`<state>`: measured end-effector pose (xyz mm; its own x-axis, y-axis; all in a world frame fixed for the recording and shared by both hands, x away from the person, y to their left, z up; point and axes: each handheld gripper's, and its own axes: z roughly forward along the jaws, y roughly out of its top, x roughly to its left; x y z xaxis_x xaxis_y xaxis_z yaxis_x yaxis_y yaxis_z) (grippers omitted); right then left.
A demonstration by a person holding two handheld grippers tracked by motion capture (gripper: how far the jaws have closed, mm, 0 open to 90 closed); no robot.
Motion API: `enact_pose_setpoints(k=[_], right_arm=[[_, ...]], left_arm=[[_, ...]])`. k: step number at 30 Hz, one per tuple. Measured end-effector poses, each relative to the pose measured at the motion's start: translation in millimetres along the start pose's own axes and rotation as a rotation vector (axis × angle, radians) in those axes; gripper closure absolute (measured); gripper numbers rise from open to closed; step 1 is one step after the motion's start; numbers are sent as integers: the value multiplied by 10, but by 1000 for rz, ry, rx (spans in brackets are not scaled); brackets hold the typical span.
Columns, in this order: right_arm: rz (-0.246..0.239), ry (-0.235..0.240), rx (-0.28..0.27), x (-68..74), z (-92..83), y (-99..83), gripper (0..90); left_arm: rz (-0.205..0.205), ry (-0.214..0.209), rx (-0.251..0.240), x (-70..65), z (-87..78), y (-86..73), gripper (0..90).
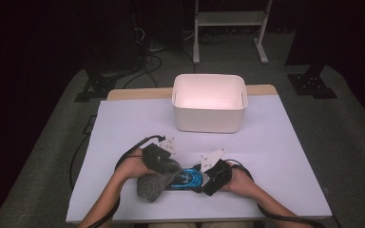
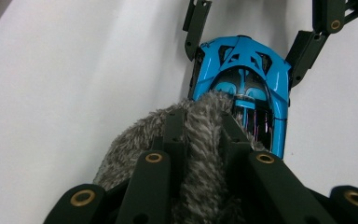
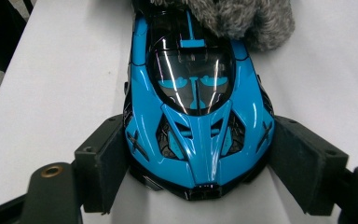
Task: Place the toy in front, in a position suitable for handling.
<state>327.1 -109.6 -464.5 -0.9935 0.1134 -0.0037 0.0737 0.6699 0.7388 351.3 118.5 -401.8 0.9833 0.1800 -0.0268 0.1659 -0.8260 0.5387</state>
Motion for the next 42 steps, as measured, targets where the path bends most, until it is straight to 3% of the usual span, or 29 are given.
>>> enact_pose_setpoints(k=[3, 11, 18, 23, 30, 34, 38, 42], right_arm=[[0, -1, 1, 2, -1, 0, 227], [-6, -2, 3, -4, -1, -2, 227], [-3, -2, 2, -1, -1, -2, 227], [-4, -2, 2, -3, -1, -2, 227], [-3, -1, 3, -2, -1, -1, 226], [-3, -4, 3, -1, -2, -1, 227], [-9, -1, 5, -4, -2, -3, 227], [5, 3, 0, 5, 1, 0, 226]], left_arm=[[-3, -1, 2, -23, -48, -69, 770], [-65, 25, -36, -94, -282, -440, 770], [-68, 24, -41, -183, -315, -521, 768], [-32, 9, -29, -200, -233, -369, 768], [74, -60, -33, -250, 16, 100, 769], [146, -96, 28, -278, 301, 397, 768], [153, -116, 34, -275, 449, 523, 768], [132, -119, 18, -223, 420, 473, 768]])
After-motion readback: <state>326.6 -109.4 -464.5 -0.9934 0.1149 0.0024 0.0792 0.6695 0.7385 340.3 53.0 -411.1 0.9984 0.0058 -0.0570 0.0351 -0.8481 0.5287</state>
